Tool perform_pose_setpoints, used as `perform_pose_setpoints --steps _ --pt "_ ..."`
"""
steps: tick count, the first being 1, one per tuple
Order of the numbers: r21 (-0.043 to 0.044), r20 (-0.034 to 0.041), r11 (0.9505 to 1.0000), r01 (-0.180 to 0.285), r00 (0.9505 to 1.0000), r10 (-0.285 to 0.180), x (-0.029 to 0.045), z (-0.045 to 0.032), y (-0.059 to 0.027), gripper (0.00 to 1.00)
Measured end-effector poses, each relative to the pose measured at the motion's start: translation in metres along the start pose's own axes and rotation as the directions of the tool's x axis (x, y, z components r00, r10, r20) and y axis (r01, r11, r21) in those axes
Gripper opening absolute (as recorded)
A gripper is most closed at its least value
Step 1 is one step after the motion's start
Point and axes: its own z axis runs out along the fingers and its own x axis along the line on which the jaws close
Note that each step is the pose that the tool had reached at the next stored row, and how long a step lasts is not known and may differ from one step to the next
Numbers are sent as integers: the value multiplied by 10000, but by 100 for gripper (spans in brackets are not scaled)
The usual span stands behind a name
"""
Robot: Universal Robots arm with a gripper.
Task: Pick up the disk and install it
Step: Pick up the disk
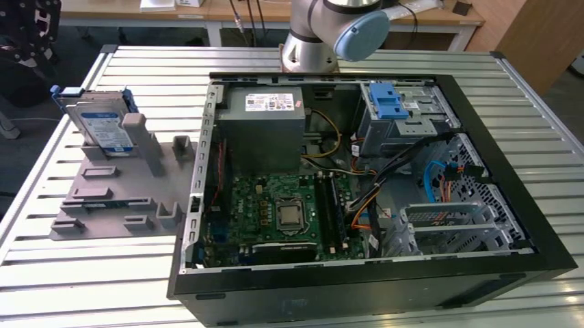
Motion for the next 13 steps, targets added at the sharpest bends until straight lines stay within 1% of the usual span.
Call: perform_pose_setpoints --steps 2,4,6,8,10,13 --pt "-2 -8 9994 339 9994 -339 0 4 0 11" --pt "-4 -15 9978 661 9978 -661 0 9 -1 11" --pt "-8 -5 9960 898 9960 -898 0 14 0 11" --pt "-6 23 9945 1051 9945 -1051 -3 21 0 11" --pt "-3 22 9933 1155 9933 -1155 -18 30 7 11" --pt "6 20 9921 1258 9921 -1258 -61 48 27 11"
